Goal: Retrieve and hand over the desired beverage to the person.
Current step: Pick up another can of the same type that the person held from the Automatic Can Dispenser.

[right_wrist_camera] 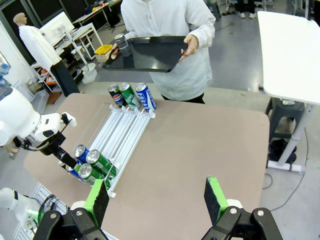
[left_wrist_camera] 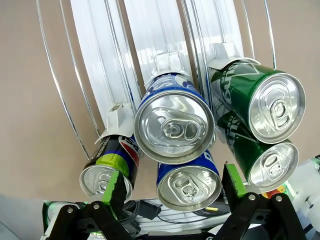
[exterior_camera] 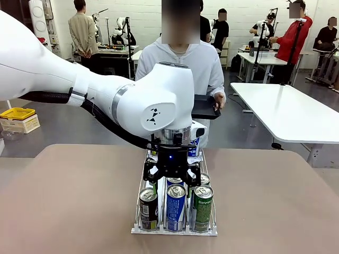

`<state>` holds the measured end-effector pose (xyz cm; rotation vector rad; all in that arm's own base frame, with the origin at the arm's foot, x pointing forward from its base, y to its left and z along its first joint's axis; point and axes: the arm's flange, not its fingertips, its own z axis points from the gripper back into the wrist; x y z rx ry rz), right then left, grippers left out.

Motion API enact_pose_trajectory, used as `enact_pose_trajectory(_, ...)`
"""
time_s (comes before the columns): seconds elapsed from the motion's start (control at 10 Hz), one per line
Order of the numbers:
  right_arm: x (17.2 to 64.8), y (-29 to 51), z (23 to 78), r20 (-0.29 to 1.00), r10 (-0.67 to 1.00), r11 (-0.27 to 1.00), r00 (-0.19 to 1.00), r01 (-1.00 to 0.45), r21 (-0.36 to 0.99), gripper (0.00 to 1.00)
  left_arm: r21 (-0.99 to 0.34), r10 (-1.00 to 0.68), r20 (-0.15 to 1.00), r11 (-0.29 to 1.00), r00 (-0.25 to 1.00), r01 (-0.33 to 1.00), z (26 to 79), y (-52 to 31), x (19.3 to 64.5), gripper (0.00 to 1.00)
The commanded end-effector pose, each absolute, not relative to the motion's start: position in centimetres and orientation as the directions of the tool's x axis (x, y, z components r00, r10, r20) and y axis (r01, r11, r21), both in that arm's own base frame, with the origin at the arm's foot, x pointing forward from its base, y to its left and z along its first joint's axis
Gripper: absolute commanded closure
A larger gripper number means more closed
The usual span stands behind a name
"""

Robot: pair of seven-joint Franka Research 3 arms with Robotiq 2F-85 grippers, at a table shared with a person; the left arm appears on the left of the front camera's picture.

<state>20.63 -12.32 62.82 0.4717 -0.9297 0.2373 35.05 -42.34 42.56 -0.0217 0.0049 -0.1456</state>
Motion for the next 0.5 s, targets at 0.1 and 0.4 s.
enact_pose_trajectory(0.1, 20.73, -12.24, 62.58, 0.813, -0.006, 0.872, 0.583, -0.395, 0.289, 0.00, -0.023, -0.156, -0.005, 0.988, 0.988, 0.156, 42.73, -42.25, 35.12, 0.00)
enact_pose_trajectory(0.4, 20.73, -12.24, 62.58, 0.813, -0.006, 0.872, 0.583, -0.395, 0.289, 0.00, -0.011, -0.147, 0.008, 0.989, 0.989, 0.147, 42.86, -42.25, 35.17, 0.00)
